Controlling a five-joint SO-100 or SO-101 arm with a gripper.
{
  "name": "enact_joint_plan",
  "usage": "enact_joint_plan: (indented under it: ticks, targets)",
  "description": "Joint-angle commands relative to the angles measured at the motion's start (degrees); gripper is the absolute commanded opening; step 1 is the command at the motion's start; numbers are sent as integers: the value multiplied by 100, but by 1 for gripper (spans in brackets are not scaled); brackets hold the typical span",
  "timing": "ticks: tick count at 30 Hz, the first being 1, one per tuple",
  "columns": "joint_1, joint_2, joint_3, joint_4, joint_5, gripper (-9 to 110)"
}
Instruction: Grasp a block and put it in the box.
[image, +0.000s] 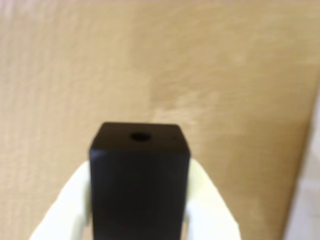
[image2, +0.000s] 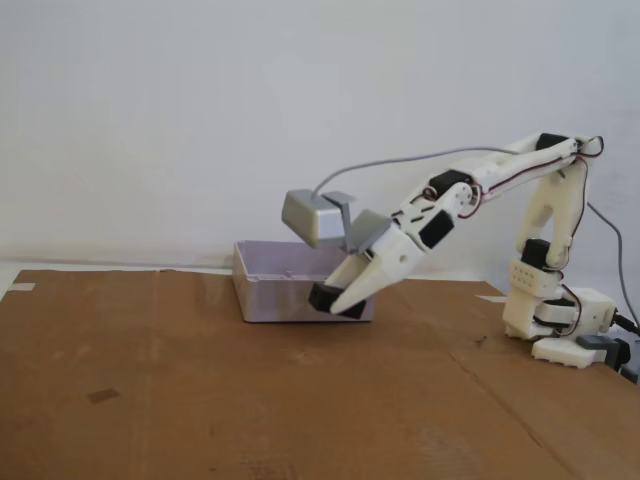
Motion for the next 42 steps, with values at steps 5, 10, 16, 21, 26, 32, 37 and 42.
enact_joint_plan:
  ticks: [5,10,16,21,26,32,37,42]
  targets:
    - [721,940,-413,-97,-53,9]
    - [1187,1046,-422,-105,-53,9]
    - [1723,1081,-431,-167,-53,9]
    - [2127,1081,-475,-167,-53,9]
    - [2452,1002,-721,-167,-53,9]
    - [2760,993,-729,-167,-53,9]
    - [2883,984,-729,-167,-53,9]
    - [3006,984,-738,-167,-53,9]
